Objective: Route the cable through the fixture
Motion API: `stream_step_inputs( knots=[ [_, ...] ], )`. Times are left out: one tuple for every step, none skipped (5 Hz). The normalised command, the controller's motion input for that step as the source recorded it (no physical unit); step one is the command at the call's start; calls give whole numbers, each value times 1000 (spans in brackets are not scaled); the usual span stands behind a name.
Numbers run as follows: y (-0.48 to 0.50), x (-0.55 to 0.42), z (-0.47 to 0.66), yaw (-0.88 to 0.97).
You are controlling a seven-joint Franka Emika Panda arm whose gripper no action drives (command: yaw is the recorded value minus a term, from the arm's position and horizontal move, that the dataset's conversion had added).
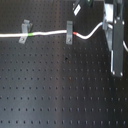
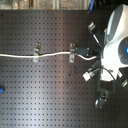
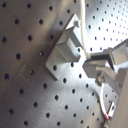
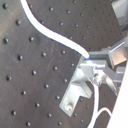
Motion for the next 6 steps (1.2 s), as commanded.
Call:
stream_step_inputs(
  knots=[
    [343,-76,319,0],
    [207,-157,413,-237],
    [26,-192,561,-614],
    [5,-183,514,-571],
    [-46,-244,404,-500],
    [4,-262,260,-111]
  ],
)
